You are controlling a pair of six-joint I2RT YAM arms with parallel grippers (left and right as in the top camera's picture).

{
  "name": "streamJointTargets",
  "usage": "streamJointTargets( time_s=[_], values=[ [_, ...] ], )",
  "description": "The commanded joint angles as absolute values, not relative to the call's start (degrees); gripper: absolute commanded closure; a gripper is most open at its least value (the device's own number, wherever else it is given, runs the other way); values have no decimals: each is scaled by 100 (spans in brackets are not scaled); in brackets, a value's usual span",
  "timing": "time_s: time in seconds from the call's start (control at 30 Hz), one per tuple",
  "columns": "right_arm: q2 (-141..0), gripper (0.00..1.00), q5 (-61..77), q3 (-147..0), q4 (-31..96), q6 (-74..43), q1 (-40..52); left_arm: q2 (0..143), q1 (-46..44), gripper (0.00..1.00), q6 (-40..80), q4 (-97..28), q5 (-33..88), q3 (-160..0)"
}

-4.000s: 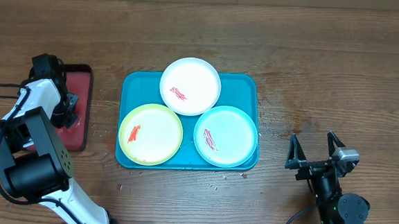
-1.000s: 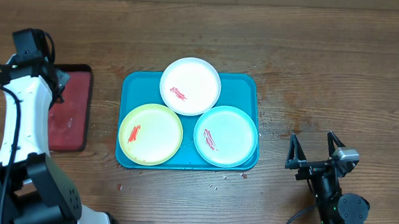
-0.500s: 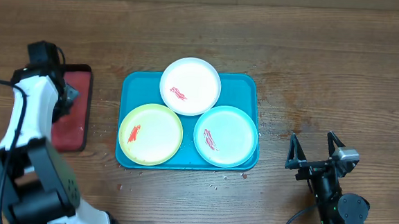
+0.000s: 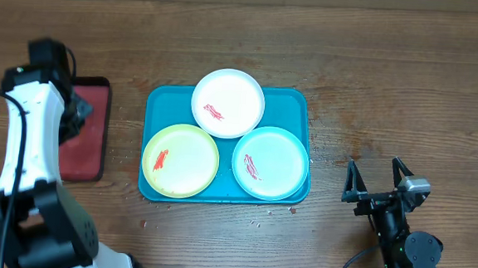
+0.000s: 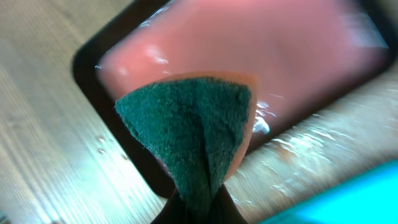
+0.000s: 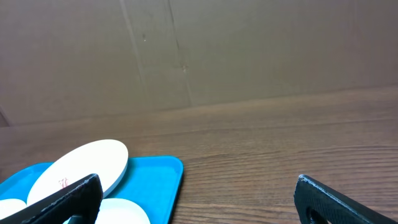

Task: Clean dirty plates on tray and stack at the side
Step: 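Lift the sponge and carry it right onto the yellow plate, then reach the right gripper over and grasp the yellow plate's rim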

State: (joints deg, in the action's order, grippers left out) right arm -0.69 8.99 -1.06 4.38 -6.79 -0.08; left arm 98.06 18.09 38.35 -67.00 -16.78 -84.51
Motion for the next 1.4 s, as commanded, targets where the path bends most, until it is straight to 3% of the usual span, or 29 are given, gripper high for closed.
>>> streamJointTargets(
  time_s=[0.0,0.3,0.53,0.83,0.9,0.93,1.0,1.37],
  values=[
    [-16,0,862,-47,414,-657,-30,8971,1444,96,3415,-6967,-563,-8930],
    [-16,0,864,-47,414,-657,-30,8746,-154,96,2222,-7572,602,-7859],
    [-16,0,862,-47,414,-657,-30,8772,-1450,96,2239,-5994,506,-6123],
    [-16,0,864,-47,414,-657,-30,8783,-1579,96,1872,-4281,381,-5260],
    [-16,0,864,-47,414,-657,-30,8785,-1579,91,1769,-4021,451,-5159],
    [-16,0,864,-47,414,-657,-30,8785,-1579,76,1772,-3935,445,-5133],
    [-16,0,862,-47,414,-657,-30,8785,-1573,26,1767,-3872,318,-5127],
    [-16,0,862,-47,412,-657,-30,8390,-1219,25,1988,-5625,-58,-6766]
  ],
)
